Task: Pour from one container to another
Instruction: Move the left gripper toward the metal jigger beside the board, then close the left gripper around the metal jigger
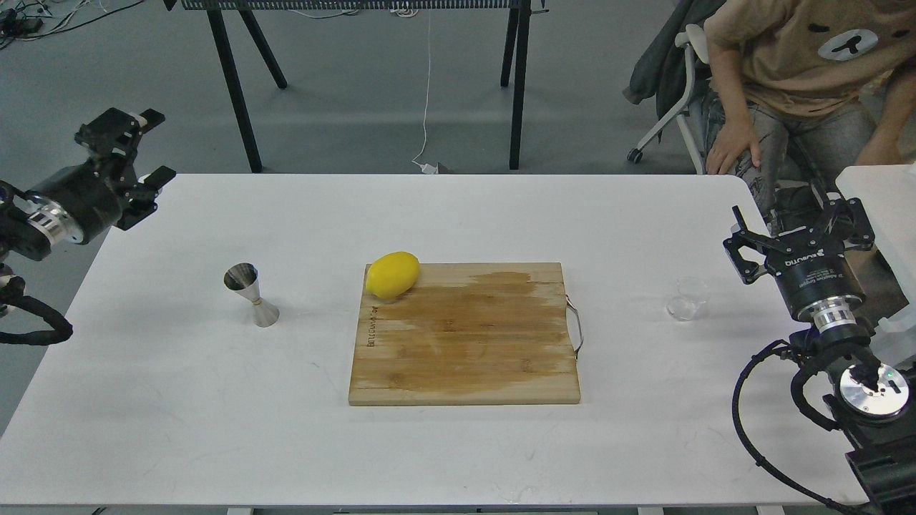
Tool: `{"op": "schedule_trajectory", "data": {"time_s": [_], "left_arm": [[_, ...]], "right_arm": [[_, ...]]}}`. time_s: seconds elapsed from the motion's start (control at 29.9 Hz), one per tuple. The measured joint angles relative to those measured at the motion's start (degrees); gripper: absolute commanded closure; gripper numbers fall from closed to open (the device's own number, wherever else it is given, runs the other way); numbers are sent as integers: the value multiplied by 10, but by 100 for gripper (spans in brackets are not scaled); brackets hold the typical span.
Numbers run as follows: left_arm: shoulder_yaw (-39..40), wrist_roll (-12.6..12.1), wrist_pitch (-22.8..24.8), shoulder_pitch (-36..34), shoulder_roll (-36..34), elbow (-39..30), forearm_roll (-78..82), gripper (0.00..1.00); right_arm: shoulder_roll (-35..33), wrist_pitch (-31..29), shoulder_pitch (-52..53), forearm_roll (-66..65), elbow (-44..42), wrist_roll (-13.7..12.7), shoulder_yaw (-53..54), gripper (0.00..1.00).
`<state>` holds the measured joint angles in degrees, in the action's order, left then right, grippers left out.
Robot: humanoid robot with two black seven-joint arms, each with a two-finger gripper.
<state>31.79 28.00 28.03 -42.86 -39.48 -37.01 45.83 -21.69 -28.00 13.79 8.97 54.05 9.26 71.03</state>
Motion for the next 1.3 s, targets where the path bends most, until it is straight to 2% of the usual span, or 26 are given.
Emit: {"op": "schedule_trajectory", "data": {"time_s": [0.07, 0.13, 0.23, 0.37, 0.5, 0.64, 0.84, 1.3], "left_arm": [[-3, 0, -8, 2, -6, -56, 30, 0], [-8, 0, -60, 8, -18, -110, 52, 0], [-14, 0, -195, 22, -29, -170, 118, 0], [-16, 0, -395, 48, -25, -196, 239, 1], [-14, 0, -527, 85, -24, -221, 313, 1], [-7, 0, -558, 126, -27, -227, 388, 1], [8, 0, -560, 192, -30, -228, 452, 2], [10, 0, -560, 267, -24, -228, 476, 1]], "right_arm": [[0, 0, 0, 0, 0, 1, 0, 1], [-1, 0, 0, 1, 0, 1, 2, 1], [-1, 0, -1, 1, 0, 2, 5, 1], [-1, 0, -2, 1, -1, 2, 8, 1], [-2, 0, -4, 1, -3, 2, 9, 1], [-2, 0, -5, 1, -4, 2, 9, 1], [-2, 0, -12, 1, -6, 2, 12, 1], [-1, 0, -22, 1, -8, 2, 17, 1]]}}
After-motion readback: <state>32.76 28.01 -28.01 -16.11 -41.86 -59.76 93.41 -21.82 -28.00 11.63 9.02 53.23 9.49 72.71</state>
